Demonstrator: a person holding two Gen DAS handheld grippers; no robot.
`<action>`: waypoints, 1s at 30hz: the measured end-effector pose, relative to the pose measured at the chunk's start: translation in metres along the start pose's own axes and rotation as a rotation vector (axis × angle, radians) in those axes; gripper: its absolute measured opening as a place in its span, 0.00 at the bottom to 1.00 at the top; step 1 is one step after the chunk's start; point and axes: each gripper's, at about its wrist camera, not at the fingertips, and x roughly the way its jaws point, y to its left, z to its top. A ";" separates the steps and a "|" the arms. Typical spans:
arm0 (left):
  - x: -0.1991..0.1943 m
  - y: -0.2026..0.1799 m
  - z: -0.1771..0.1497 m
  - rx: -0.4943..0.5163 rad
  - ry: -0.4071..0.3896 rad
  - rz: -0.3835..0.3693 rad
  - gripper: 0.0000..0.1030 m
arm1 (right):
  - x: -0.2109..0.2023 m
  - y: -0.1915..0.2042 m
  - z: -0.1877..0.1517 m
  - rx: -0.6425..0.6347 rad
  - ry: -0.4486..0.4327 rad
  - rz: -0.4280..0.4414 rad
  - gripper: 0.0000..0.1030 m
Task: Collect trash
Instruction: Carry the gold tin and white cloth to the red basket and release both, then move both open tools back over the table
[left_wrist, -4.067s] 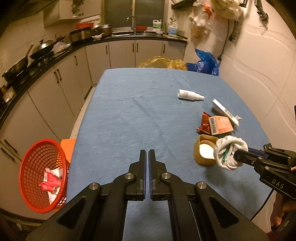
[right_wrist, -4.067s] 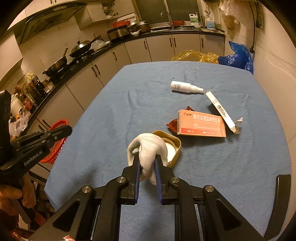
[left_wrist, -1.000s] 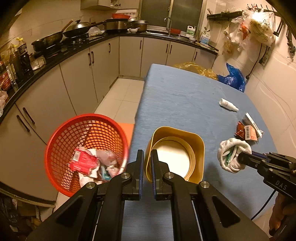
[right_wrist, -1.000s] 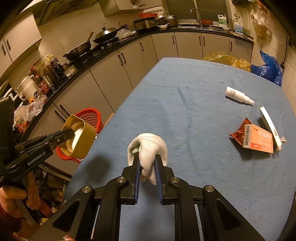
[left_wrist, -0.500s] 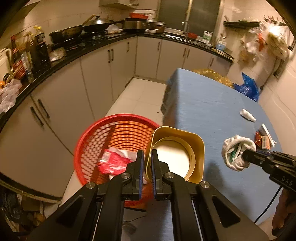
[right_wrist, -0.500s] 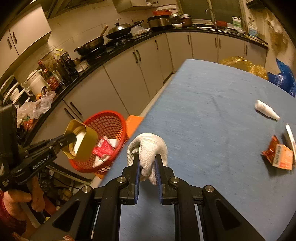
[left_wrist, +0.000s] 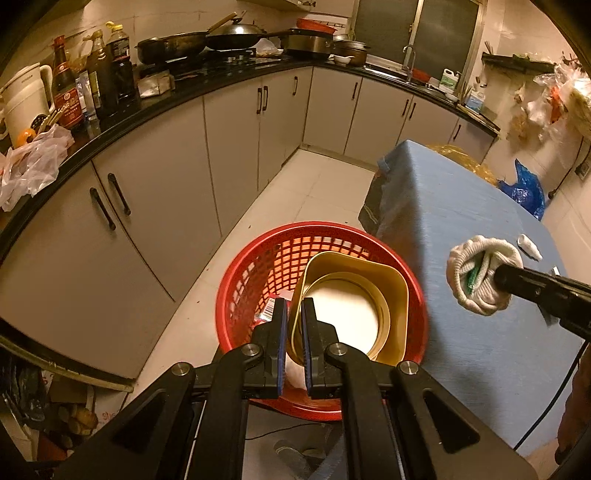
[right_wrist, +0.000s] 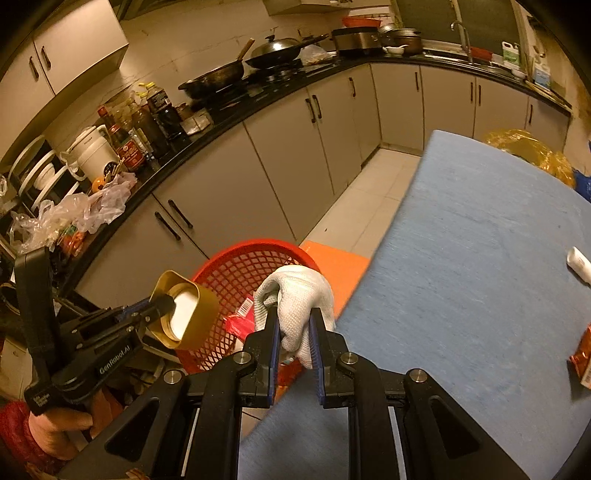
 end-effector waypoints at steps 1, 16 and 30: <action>0.001 0.002 0.000 -0.002 0.002 0.000 0.07 | 0.002 0.002 0.002 -0.002 0.002 0.000 0.15; 0.018 0.014 0.001 -0.005 0.036 0.007 0.07 | 0.041 0.013 0.019 -0.021 0.046 0.000 0.16; 0.013 0.013 0.010 -0.018 -0.008 0.024 0.38 | 0.023 -0.001 0.027 0.033 -0.009 -0.006 0.28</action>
